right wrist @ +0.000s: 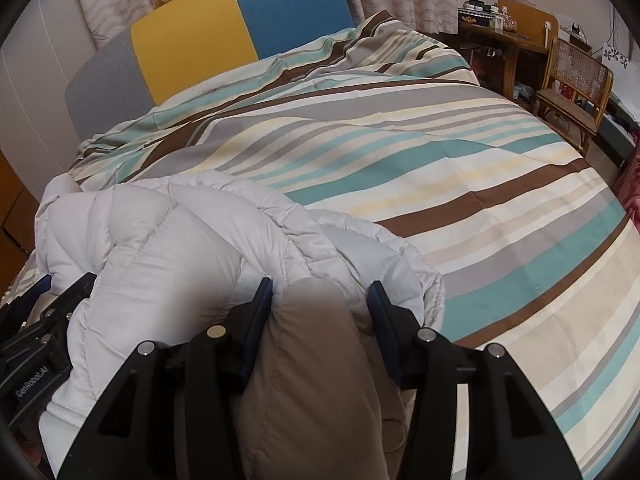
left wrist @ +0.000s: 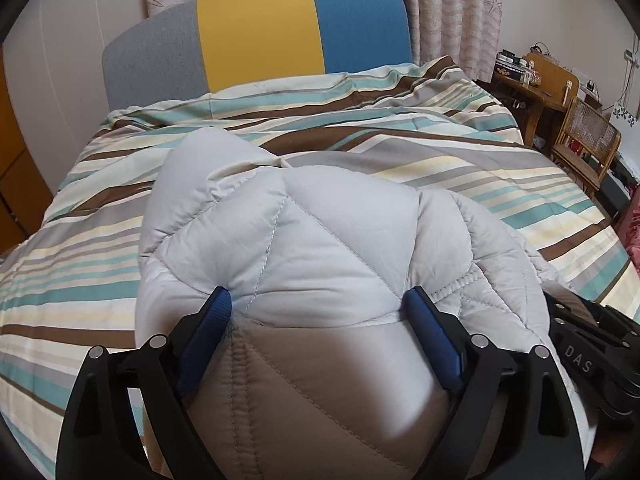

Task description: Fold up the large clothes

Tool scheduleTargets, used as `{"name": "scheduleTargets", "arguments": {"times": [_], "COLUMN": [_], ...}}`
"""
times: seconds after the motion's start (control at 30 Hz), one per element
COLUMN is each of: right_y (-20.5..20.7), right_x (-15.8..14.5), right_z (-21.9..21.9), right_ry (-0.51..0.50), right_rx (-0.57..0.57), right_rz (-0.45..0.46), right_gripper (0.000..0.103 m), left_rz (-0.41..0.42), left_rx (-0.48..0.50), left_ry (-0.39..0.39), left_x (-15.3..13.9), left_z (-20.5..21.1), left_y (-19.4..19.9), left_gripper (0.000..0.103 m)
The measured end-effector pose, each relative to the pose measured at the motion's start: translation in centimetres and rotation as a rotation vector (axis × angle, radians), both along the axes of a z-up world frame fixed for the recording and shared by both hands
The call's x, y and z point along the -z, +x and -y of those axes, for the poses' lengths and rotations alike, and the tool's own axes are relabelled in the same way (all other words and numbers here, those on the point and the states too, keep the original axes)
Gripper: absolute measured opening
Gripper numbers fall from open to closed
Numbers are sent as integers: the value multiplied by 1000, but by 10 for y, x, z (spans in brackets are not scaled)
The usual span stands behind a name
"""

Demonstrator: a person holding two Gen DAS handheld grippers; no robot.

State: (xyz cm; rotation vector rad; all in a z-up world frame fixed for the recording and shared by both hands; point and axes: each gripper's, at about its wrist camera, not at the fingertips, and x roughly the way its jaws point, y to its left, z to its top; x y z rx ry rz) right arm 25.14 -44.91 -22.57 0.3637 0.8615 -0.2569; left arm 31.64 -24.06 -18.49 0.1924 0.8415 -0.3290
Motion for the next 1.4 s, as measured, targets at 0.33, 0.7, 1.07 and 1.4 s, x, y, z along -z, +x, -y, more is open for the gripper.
{"name": "scheduleTargets", "arguments": {"times": [0.33, 0.7, 1.07, 1.4], "right_y": [2, -27, 20, 64], "right_x": [3, -55, -55, -2], "right_z": [-2, 6, -29, -13], "right_ry": [-20, 5, -69, -60], "right_rx": [2, -28, -187, -156], "right_rz": [10, 128, 91, 10], "right_gripper": [48, 48, 47, 47], "left_rz": [46, 14, -5, -59], "left_rx": [-18, -27, -70, -114], "left_ry": [-5, 18, 90, -20], "left_x": [0, -29, -24, -1], "left_z": [-4, -8, 6, 3], "left_y": [-9, -15, 26, 43], "left_gripper": [90, 90, 94, 100]}}
